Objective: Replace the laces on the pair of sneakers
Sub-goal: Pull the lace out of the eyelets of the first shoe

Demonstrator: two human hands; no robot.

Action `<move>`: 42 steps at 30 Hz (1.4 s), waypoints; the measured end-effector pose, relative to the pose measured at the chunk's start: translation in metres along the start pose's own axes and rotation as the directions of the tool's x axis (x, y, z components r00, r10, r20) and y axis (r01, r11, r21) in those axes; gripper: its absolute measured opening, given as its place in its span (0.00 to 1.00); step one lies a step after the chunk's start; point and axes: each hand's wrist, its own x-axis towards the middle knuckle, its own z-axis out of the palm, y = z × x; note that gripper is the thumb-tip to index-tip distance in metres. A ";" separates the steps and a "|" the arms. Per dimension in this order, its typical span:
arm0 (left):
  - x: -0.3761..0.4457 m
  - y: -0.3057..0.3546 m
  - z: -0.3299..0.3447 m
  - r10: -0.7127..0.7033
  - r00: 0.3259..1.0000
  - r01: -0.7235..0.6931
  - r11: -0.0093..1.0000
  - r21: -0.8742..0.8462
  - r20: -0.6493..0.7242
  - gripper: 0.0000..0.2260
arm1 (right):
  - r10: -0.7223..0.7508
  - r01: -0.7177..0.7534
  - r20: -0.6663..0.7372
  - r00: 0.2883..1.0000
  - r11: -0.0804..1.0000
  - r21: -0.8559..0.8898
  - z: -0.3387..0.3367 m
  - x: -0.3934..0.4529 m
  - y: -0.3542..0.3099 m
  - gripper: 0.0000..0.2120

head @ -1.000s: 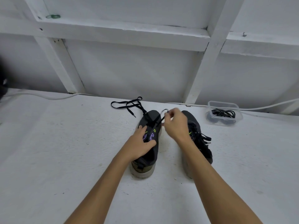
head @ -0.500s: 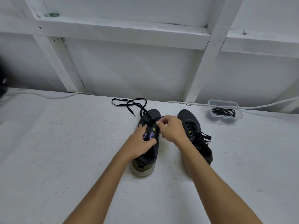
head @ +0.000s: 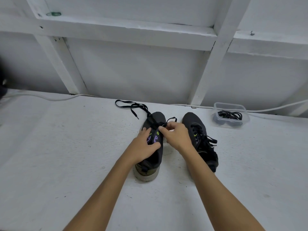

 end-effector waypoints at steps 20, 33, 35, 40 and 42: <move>0.000 -0.002 0.000 0.003 1.000 -0.004 0.999 -0.035 -0.013 0.36 | -0.003 0.003 -0.004 1.000 0.996 -0.085 0.001 0.004 -0.006 0.11; 0.001 -0.001 0.000 -0.006 1.000 0.006 1.000 -0.011 -0.011 0.36 | 0.138 -0.140 0.022 0.990 0.975 0.171 0.001 -0.004 -0.002 0.15; 0.000 0.000 0.000 -0.006 1.000 0.006 1.000 -0.009 -0.009 0.36 | 0.033 -0.031 -0.017 0.999 0.997 0.068 0.003 -0.003 0.000 0.10; -0.002 0.001 0.000 -0.007 1.000 0.007 0.999 -0.033 -0.003 0.36 | 0.015 0.040 -0.278 0.960 0.981 0.191 0.002 0.009 -0.006 0.07; -0.003 0.001 0.000 -0.011 1.000 0.011 0.999 -0.048 -0.003 0.35 | 0.076 0.070 -0.419 0.905 0.944 0.322 -0.003 0.013 -0.013 0.07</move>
